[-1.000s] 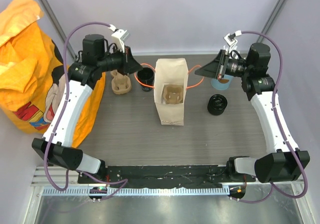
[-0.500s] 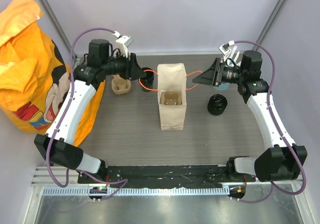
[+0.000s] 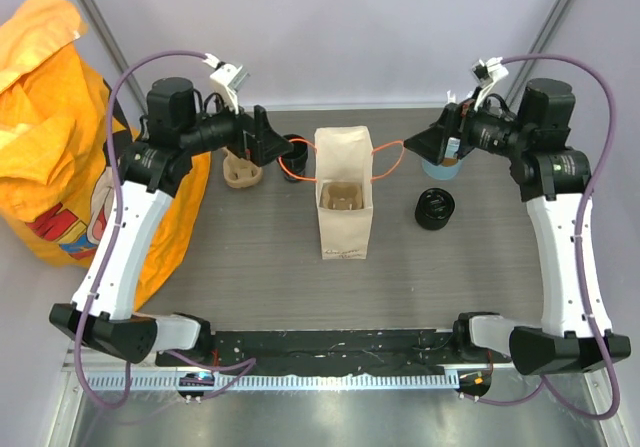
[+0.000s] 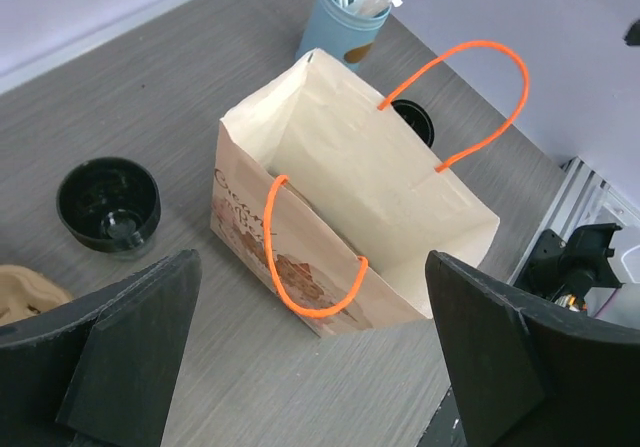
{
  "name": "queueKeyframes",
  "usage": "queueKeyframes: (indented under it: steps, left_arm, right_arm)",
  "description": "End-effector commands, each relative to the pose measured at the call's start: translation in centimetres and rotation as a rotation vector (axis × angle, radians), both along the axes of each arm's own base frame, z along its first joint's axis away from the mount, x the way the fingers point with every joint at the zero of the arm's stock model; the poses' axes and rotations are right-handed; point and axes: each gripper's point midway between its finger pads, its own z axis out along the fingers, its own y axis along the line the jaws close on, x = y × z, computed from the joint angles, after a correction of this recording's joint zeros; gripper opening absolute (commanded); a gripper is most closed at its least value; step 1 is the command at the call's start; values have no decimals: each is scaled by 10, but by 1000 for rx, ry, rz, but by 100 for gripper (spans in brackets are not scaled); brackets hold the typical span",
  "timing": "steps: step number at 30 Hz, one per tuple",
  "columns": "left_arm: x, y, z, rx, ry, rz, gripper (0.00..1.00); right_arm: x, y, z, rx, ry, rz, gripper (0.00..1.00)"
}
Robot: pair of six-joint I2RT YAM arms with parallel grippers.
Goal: Pack the takeout coffee
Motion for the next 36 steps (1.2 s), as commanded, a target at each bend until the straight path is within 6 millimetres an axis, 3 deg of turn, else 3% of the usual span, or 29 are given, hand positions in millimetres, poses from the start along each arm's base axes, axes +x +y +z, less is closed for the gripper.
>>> queueKeyframes:
  steps: [1,5,6,12,13,15,16,19,20,21,22,23,25,30,36]
  left_arm:
    - [-23,4,27,8,-97,-44,100]
    - [-52,0,13,38,-91,-174,100]
    - [-57,-1,9,67,-122,-216,100]
    - [-90,-8,-33,175,-90,-334,100]
    - [-95,-9,-40,185,-78,-355,100]
    - [-97,-8,-51,219,-71,-361,100]
    - [-103,-9,-58,246,-72,-391,99]
    - [-109,-12,-77,322,-65,-421,100]
    - [-108,-11,-86,344,-51,-420,100]
    - [-108,-11,-93,356,-38,-423,100]
    - [-110,-13,-102,371,-21,-434,100]
    - [-109,-13,-107,390,-19,-437,100]
    - [-113,-15,-118,415,-4,-454,100]
    - [-113,-15,-127,431,3,-462,100]
    - [-112,-14,-133,445,13,-460,100]
  right_arm:
    - [3,-46,13,-285,-188,-202,100]
    - [16,-56,34,-363,-268,-234,100]
    - [28,-55,37,-366,-268,-227,100]
    - [85,-33,27,-393,-242,-201,100]
    - [102,-26,10,-413,-209,-187,100]
    - [116,-12,0,-461,-217,-162,100]
    - [124,5,-16,-491,-201,-133,100]
    - [133,31,-25,-507,-199,-78,100]
    - [142,39,-44,-522,-156,-55,100]
    - [144,45,-33,-514,-180,-51,100]
    - [148,50,-36,-522,-176,-35,98]
    - [151,58,-54,-545,-133,-3,97]
    - [156,63,-49,-556,-160,8,94]
    - [161,73,-64,-622,-187,64,88]
    - [145,87,-72,-655,-230,209,81]
